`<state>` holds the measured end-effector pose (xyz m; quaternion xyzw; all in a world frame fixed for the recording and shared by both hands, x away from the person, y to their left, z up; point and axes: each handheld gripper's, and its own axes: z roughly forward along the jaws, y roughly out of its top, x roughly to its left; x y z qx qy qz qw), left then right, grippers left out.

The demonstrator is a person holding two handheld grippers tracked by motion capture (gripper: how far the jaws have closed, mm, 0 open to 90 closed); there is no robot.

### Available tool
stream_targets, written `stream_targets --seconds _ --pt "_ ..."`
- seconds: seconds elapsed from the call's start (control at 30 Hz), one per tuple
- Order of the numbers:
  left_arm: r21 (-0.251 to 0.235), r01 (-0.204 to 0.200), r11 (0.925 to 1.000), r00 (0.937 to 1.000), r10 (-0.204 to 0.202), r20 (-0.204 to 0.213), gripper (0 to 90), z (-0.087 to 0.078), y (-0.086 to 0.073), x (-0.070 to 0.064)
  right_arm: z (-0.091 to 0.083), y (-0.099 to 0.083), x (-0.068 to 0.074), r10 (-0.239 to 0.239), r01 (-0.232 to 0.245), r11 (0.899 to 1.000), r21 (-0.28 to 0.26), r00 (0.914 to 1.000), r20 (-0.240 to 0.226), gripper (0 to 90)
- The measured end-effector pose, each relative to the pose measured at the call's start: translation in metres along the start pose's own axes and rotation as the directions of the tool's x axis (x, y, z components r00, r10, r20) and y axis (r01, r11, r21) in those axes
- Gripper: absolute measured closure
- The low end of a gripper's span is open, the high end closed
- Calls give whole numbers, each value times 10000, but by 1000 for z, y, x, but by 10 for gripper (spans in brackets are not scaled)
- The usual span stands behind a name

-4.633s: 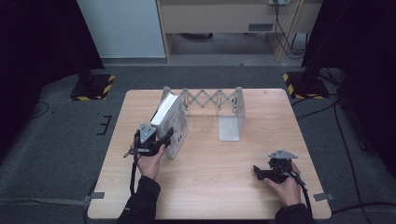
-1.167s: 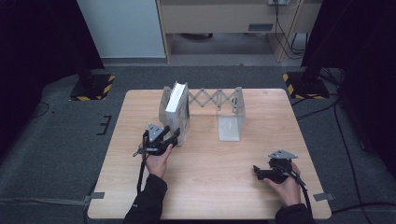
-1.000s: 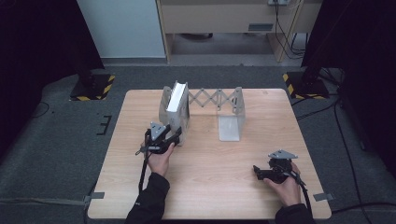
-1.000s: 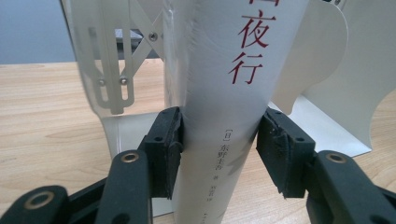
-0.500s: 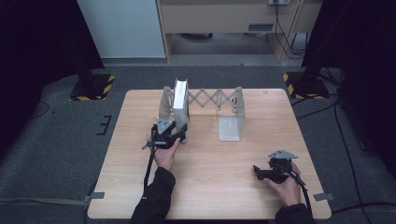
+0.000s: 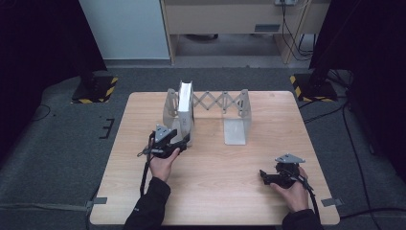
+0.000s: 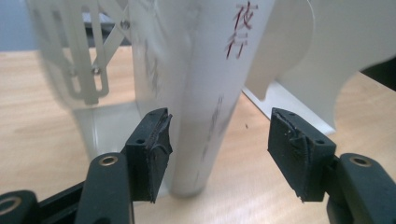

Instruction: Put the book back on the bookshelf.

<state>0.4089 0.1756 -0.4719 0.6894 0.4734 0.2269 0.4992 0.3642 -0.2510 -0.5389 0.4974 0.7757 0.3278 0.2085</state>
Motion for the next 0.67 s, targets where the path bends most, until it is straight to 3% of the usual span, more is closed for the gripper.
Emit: stream_targets --seconds 0.17,0.27,0.67 --pt "553 76 9984 9998 -86 187 368 -23 -12 13 0 0 0 2 -2 10000 -2 10000 2 60" --pt "919 -119 9957 9998 102 186 356 -38 -25 21 0 0 0 -3 3 10000 0 10000 1 59" --pt "1759 83 9844 9997 -40 -249 306 -72 -60 49 0 0 0 2 -2 10000 2 10000 -1 60"
